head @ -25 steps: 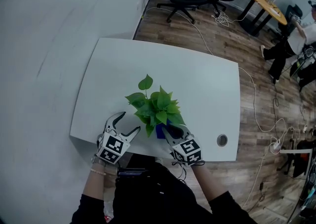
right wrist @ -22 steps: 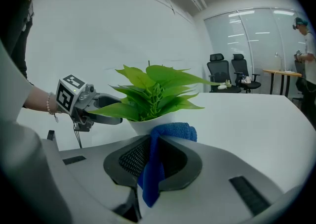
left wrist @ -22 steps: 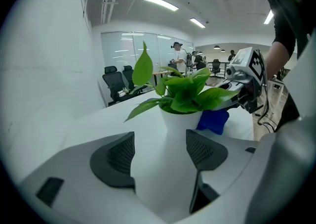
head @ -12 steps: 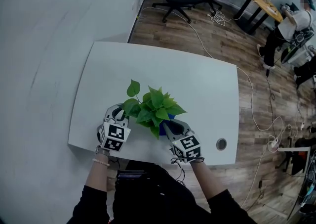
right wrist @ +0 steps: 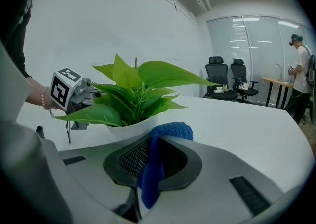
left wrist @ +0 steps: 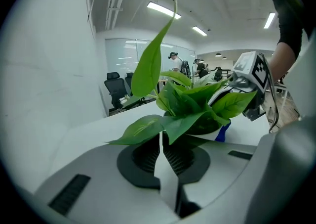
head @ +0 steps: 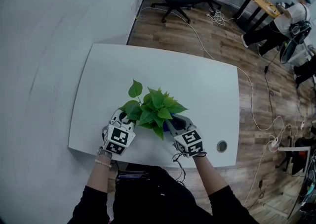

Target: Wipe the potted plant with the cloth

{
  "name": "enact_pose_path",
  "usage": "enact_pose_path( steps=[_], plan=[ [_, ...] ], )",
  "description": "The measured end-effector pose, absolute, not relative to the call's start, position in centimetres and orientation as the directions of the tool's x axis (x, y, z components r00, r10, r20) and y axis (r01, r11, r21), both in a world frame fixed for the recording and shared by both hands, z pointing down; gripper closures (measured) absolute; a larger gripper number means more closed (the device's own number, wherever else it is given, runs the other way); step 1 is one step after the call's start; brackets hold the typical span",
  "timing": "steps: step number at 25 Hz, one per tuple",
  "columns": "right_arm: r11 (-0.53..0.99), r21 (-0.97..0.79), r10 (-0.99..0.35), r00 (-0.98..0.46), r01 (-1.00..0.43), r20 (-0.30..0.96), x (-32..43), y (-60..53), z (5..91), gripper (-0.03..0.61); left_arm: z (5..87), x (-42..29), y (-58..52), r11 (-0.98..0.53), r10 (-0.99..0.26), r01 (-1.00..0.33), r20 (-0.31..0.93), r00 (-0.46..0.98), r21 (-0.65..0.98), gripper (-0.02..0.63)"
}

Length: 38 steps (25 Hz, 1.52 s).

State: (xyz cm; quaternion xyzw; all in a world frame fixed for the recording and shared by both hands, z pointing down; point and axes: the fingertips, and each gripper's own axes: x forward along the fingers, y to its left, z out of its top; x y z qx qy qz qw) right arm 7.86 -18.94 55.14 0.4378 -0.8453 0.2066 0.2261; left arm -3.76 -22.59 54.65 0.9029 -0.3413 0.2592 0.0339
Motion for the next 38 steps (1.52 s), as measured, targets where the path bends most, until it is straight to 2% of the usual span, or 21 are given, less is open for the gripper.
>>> enact_pose_path(
  steps=[9, 10, 14, 19, 24, 31, 38],
  plan=[
    [0.585, -0.108, -0.622, -0.53, -0.804, 0.577, 9.3, -21.0, 55.5, 0.503, 55.5, -2.1, -19.5, -0.86, -0.482, -0.495, 0.521, 0.704, -0.126, 0.581],
    [0.591, -0.105, -0.619, -0.533, -0.8, 0.578, 9.6, -21.2, 55.5, 0.503, 55.5, -2.0, -19.2, -0.865, -0.471, -0.487, 0.524, 0.71, -0.119, 0.565],
    [0.617, -0.097, -0.602, -0.548, -0.781, 0.58, 10.2, -22.3, 55.2, 0.503, 55.9, -1.9, -18.4, -0.898, -0.394, -0.435, 0.559, 0.729, -0.065, 0.359],
    [0.675, -0.07, -0.567, -0.577, -0.734, 0.588, 10.1, -23.1, 55.0, 0.503, 56.9, -1.5, -17.4, -0.932, -0.312, -0.359, 0.609, 0.729, -0.048, 0.269],
    [0.794, 0.011, -0.493, -0.634, -0.607, 0.595, 9.4, -23.8, 54.2, 0.503, 56.9, -0.1, -16.7, -0.942, -0.283, -0.333, 0.599, 0.749, -0.028, 0.247],
    [0.938, 0.024, -0.283, -0.722, -0.346, 0.631, 7.9, -23.9, 52.8, 0.503, 56.0, 1.5, -17.1, -0.947, -0.296, -0.316, 0.565, 0.77, -0.065, 0.245],
    [0.947, 0.017, -0.254, -0.714, -0.321, 0.653, 8.2, -23.7, 53.4, 0.503, 56.3, 2.1, -17.1, -0.941, -0.327, -0.318, 0.562, 0.76, -0.118, 0.247]
  ],
)
